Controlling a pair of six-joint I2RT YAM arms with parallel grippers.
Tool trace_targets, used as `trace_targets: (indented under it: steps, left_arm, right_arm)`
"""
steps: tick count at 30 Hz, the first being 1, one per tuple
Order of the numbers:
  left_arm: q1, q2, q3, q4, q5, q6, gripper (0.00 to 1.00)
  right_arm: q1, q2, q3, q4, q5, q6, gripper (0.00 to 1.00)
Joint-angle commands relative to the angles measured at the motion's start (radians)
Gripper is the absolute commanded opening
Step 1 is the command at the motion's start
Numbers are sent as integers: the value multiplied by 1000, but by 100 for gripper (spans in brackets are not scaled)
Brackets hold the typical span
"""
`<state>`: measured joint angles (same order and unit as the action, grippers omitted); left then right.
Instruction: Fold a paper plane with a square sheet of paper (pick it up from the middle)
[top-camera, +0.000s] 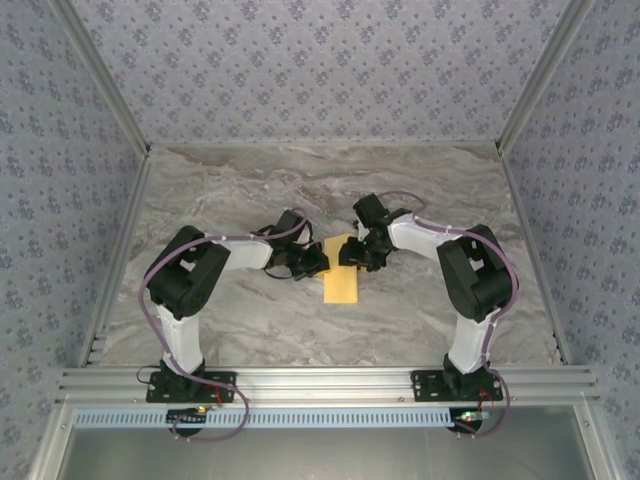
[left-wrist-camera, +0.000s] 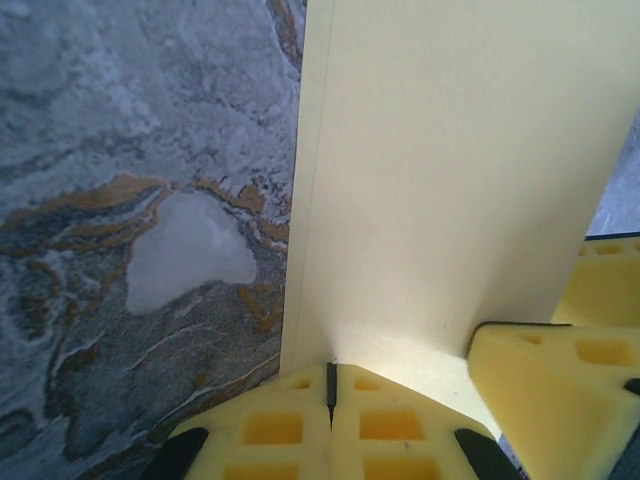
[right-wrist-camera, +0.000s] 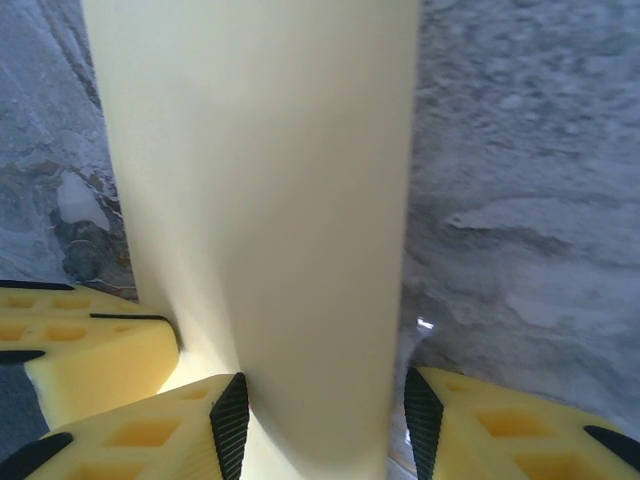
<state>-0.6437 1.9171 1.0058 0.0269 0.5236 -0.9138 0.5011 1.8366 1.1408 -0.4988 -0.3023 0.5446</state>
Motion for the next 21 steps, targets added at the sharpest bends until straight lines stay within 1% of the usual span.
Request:
trace_targets:
  steps: [1,4,10,12,13,16,21]
  left_arm:
    - [-8,20,5,-74,-36,20,0]
    - [-8,17,4,-74,-36,17,0]
    - [-7,-6,21,-79,-20,18,0]
    - [-7,-26,49,-99,-5,25,0]
    - [-5,-38,67,-117,-6,33,1]
    - [4,-83,113,-172,-34,51,11]
    - [26,-151,131,-234,-107,69,20]
  right_arm:
    - [-14,-32,-18,-50,3,20,50]
    - [-16,-18,-32,-36,-17,21,49]
    - [-18,23,-35,-20,-31,21,39]
    - [-17,38,-37,-19,-24,21,38]
    - [-16,43,-37,-18,-19,21,38]
    - [-14,59,-43,-19,-4,19,38]
    - [-6,86,-48,-18,27,21,38]
